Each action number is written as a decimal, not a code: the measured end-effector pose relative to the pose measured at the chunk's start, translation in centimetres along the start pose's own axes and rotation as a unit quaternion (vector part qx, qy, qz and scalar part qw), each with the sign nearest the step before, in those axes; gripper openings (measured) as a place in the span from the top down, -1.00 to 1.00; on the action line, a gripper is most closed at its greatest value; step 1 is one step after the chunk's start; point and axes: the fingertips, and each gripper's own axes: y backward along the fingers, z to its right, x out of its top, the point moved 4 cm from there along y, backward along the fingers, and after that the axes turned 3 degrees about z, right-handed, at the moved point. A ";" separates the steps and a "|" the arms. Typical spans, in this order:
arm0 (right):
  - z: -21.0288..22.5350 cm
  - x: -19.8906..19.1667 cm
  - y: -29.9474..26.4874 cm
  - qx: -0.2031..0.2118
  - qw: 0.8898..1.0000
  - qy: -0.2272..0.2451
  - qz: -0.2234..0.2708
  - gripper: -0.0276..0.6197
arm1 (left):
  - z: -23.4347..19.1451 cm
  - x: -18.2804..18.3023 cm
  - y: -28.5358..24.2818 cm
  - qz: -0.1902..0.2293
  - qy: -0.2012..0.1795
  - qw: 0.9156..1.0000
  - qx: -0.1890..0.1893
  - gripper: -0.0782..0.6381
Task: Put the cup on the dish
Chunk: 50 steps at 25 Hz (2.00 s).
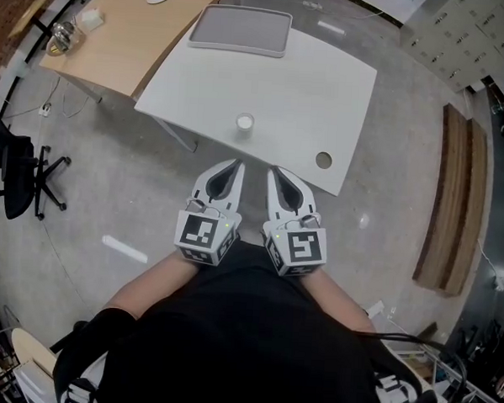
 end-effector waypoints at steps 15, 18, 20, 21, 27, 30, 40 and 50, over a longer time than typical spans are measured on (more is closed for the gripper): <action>-2.9 1.4 -9.9 -0.016 1.000 0.027 -0.003 0.88 | -10.8 2.0 -2.8 0.020 0.016 1.000 -0.008 0.76; -3.5 1.8 -11.3 -0.020 0.999 0.032 0.001 0.88 | -12.2 2.4 -3.2 0.024 0.015 1.000 -0.014 0.76; -3.9 2.1 -12.0 -0.024 0.999 0.036 0.005 0.88 | -13.1 2.6 -3.4 0.025 0.015 0.999 -0.018 0.76; -4.0 2.2 -12.3 -0.026 0.999 0.037 0.007 0.87 | -13.3 2.6 -3.4 0.024 0.015 0.999 -0.020 0.76; -4.0 2.2 -12.7 -0.037 0.998 0.041 0.004 0.88 | -14.0 2.5 -3.5 0.025 0.018 0.999 -0.025 0.76; -3.9 2.3 -12.7 -0.040 0.998 0.041 0.003 0.88 | -14.1 2.6 -3.6 0.025 0.019 0.999 -0.026 0.76; -3.3 2.5 -13.9 -0.014 0.999 0.039 0.003 0.87 | -14.5 2.7 -4.5 0.020 0.012 1.000 0.001 0.76; -1.9 1.6 -17.2 0.021 0.999 0.031 -0.011 0.88 | -16.3 2.0 -6.5 0.012 0.018 0.999 0.039 0.76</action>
